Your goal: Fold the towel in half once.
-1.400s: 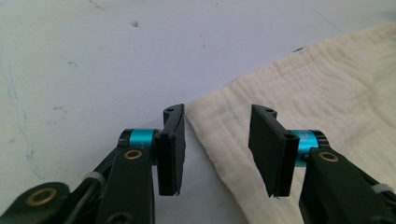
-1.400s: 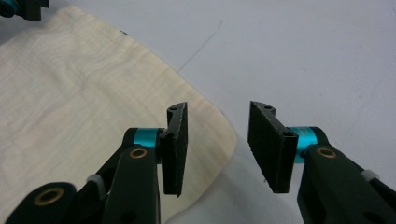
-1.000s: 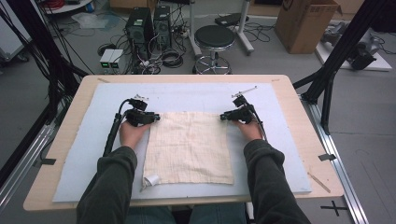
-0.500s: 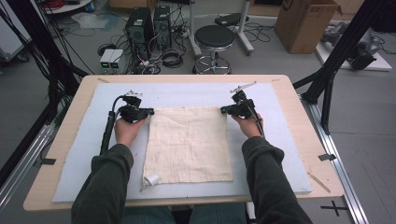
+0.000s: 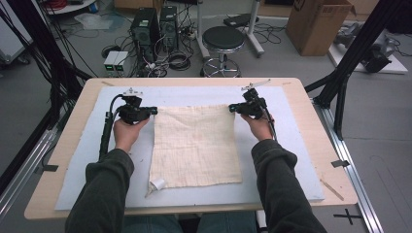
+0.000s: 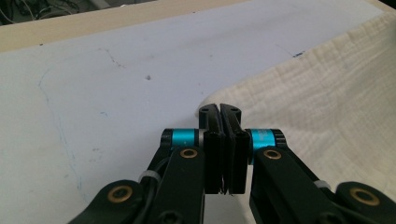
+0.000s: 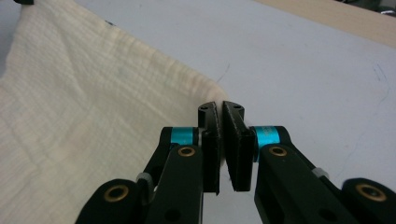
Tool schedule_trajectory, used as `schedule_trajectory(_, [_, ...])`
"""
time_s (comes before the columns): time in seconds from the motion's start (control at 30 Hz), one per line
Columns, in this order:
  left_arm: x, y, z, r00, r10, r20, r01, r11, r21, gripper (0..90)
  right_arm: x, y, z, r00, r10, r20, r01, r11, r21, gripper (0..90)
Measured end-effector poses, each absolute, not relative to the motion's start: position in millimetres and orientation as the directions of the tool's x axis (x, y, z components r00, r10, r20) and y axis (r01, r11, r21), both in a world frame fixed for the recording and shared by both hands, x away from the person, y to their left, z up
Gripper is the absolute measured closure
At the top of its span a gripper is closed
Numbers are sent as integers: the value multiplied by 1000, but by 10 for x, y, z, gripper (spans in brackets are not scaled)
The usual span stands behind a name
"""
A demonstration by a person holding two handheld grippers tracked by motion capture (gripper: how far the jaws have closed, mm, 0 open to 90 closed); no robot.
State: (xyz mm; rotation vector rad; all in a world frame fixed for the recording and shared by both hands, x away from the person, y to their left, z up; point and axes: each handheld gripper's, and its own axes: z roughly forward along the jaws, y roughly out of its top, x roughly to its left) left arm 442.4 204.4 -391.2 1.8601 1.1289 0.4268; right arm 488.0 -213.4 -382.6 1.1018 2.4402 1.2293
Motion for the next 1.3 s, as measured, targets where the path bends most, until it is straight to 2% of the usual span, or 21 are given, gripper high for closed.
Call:
schedule_trajectory(0.2, [4289, 2046, -3833, 558, 821, -119, 505, -222, 834, 877, 4769, -2165, -3771, -727, 668, 157, 514, 379, 770, 856])
schedule_trajectory(0.77, [3891, 2109, -3763, 614, 780, -119, 458, -229, 859, 877, 4466, -2233, -3630, -788, 587, 187, 470, 376, 799, 856])
schedule_trajectory(1.13, [3627, 2126, -3960, 645, 756, -106, 448, -263, 855, 878, 4267, -2308, -3847, -798, 565, 210, 487, 400, 777, 856])
schedule_trajectory(1.3, [3515, 2137, -3994, 663, 742, -96, 441, -284, 851, 878, 4152, -2303, -3855, -814, 545, 199, 464, 405, 788, 856])
